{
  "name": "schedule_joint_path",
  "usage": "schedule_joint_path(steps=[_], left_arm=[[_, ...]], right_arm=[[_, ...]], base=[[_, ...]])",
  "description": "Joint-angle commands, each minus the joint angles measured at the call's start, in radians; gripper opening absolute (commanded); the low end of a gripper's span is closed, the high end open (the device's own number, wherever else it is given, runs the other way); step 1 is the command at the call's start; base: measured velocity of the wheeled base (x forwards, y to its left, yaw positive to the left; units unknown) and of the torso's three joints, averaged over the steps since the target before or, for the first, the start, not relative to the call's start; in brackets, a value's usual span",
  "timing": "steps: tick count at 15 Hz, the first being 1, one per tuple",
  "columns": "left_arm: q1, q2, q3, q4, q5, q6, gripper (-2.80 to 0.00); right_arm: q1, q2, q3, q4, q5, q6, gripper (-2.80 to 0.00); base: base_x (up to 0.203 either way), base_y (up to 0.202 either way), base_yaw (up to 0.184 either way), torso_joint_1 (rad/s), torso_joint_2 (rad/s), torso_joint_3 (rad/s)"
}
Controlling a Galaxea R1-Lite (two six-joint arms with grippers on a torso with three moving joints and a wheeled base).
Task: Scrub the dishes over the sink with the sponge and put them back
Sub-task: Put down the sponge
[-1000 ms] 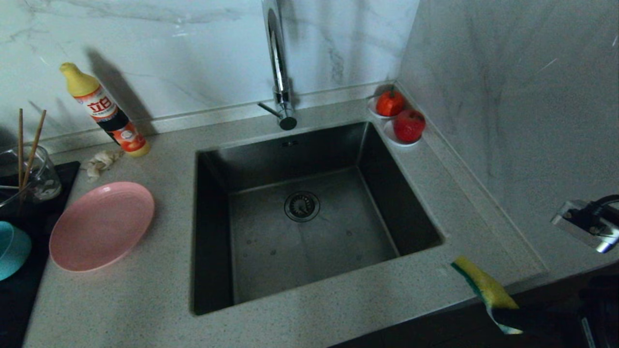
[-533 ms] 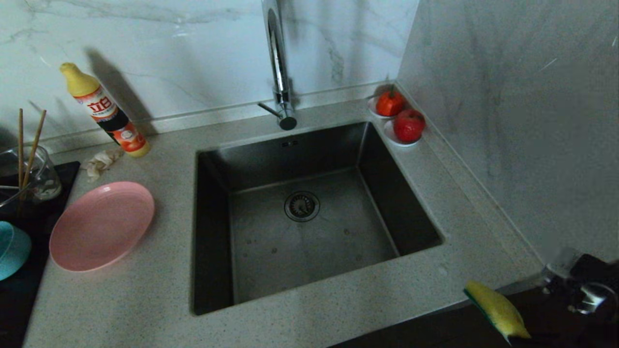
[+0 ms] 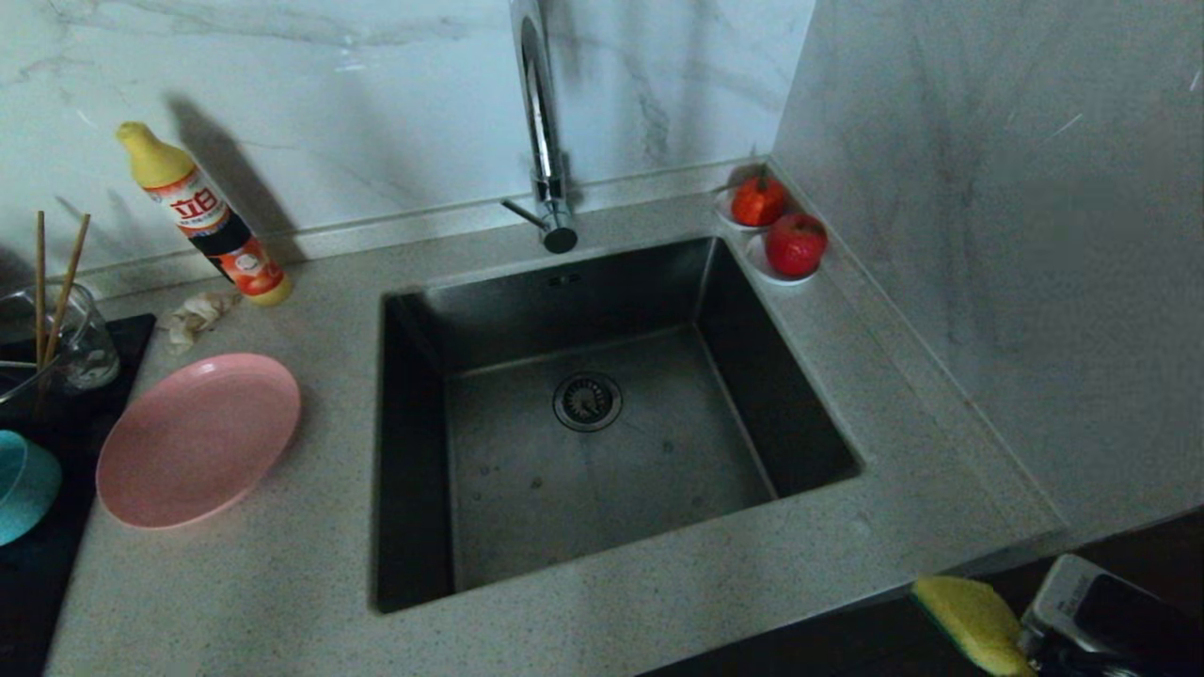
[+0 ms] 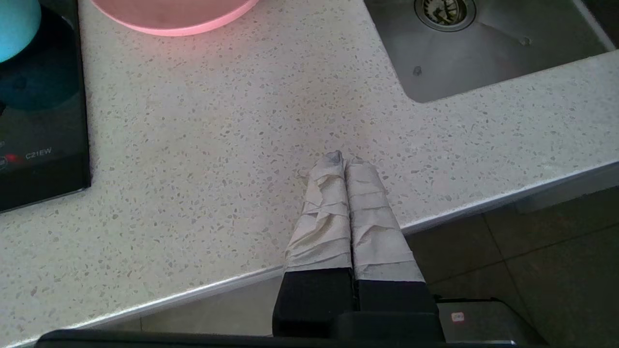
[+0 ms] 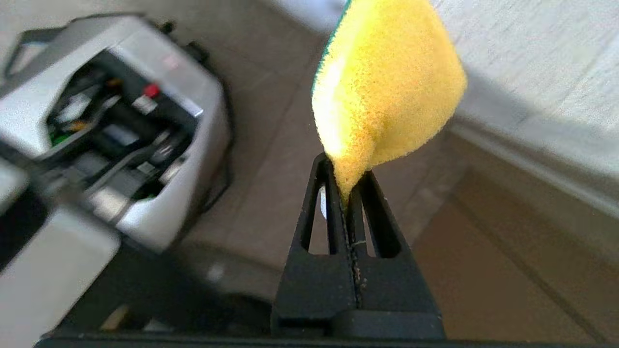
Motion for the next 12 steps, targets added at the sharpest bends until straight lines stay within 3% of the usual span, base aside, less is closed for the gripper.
schedule_joint_path(steps=[1,6,12], left_arm=[[0.000,0.001,0.000,0.001,-0.001,0.000,-2.80],[0.000,0.001,0.000,0.001,-0.001,0.000,-2.80],[0.000,0.001,0.000,0.001,-0.001,0.000,-2.80]], right_arm=[[-0.026,0.039,0.053,-0.076,-0.027,-0.024,-2.80],[-0.095,0.105,0.155,-0.283,-0.049,-0.119,-2.80],[-0.155,0.163,0.181,-0.376,-0.111,-0.194,-2.80]], base=[[0.000,0.000,0.000,0.000,0.00,0.000],[0.000,0.000,0.000,0.000,0.00,0.000],[0.000,0.000,0.000,0.000,0.00,0.000]])
